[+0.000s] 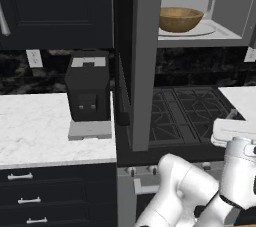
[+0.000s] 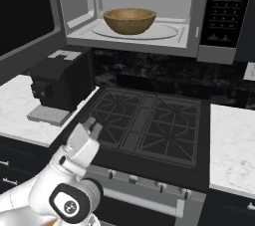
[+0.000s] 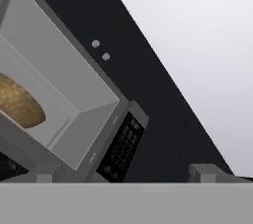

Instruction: Pick the carrot from the sink and place it in the bowl. Then pick the bowl and place it in the microwave. Then close the microwave door and press the start button.

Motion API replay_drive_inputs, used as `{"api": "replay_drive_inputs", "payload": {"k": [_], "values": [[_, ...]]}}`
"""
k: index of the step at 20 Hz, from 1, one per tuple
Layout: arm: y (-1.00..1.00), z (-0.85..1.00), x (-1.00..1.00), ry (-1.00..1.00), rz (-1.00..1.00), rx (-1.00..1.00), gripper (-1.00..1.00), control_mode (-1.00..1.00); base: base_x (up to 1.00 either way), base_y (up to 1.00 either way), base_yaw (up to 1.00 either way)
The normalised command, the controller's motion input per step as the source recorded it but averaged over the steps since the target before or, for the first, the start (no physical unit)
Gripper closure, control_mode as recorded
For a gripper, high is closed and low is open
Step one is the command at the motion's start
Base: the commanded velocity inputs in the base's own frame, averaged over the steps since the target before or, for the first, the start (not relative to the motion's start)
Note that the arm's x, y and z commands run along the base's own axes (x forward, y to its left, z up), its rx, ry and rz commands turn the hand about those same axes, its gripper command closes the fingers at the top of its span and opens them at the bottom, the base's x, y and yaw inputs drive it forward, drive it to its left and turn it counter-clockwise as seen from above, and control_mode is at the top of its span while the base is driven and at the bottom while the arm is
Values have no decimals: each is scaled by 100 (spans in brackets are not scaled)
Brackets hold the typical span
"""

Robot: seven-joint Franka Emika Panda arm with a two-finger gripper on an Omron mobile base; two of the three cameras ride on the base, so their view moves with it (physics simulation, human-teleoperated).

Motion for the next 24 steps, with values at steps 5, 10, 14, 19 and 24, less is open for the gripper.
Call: {"api": "replay_drive_inputs", "payload": {"k": [5,10,14,19,24], "values": [[89,53,3,1,-20,-5,-100,-100,0,0,0],[63,85,3,11,-16,-7,-100,-100,0,0,0],[82,-2,14,1,-21,-8,-100,-100,0,0,0],[34,-69,0,-19,-14,-1,-100,-100,0,0,0],[98,-22,1,-14,-20,-1,-100,-100,0,0,0]]}}
